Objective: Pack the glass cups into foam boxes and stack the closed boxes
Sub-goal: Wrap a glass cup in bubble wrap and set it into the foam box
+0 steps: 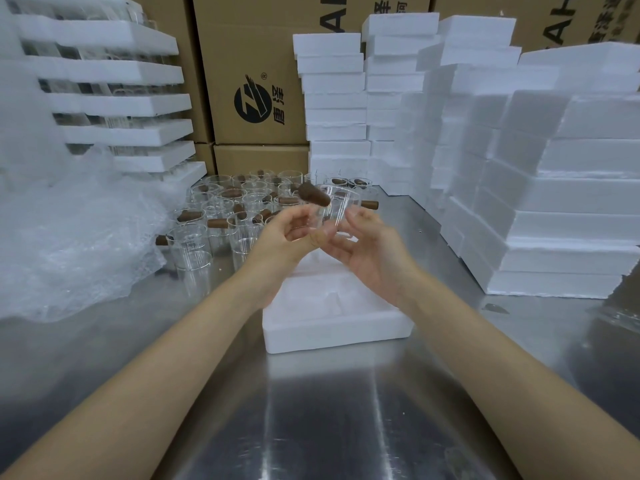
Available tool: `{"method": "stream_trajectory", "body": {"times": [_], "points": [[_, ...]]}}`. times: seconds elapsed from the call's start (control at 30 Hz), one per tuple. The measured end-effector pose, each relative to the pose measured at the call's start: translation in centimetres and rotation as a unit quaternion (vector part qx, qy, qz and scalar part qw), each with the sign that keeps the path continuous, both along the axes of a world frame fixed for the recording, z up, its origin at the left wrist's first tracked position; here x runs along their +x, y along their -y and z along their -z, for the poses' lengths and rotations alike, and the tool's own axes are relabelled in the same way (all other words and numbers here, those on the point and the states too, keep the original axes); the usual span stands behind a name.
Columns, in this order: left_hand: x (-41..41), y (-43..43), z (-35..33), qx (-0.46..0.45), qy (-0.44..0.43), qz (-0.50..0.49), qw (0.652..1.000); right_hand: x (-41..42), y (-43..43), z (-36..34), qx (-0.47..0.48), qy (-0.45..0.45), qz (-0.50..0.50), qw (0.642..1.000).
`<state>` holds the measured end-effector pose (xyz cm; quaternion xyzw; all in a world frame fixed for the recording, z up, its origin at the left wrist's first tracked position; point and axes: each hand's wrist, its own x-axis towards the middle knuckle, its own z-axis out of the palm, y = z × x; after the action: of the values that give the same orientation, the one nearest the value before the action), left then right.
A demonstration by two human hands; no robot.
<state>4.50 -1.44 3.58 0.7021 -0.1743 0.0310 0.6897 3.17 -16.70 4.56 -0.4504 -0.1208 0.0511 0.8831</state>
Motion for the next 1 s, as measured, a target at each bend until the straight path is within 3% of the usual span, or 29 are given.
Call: {"method": "stream_trajectory", "body": {"times": [0.13,0.33,0.53,0.63,0.8,1.0], "points": [[-0.3,0.3,-0.1,0.040,-0.012,0.033,0.999,-0.1,-0.1,-0.1,-0.010,-0.009,-0.039,0.999],[-0.1,0.5,0.2,-0.011,-0.023,-0.049,0.998,0.4,0.2,0.3,-0.105,-0.017,0.024,0.994],[0.1,0.3,0.3,-0.019,-0.008,-0.079,0.997,0.1,-0.2,0.2,-0.131,0.061,-0.028,0.989],[0.1,0.5,0.3,0.025,0.011,-0.093,0.995,0.1,-0.6,0.4,-0.132,0.067,-0.005,0.989],[-0.4,0.9,0.3,0.093,0.049,-0.029,0.994,0.6,0.0,0.6,-0.098,0.033,0.068,0.992],[-1.0,0.9,-0.2,0.083,0.035,-0.006,0.996,0.3,0.1,0.3,-0.094,0.014,0.047,0.994]]}}
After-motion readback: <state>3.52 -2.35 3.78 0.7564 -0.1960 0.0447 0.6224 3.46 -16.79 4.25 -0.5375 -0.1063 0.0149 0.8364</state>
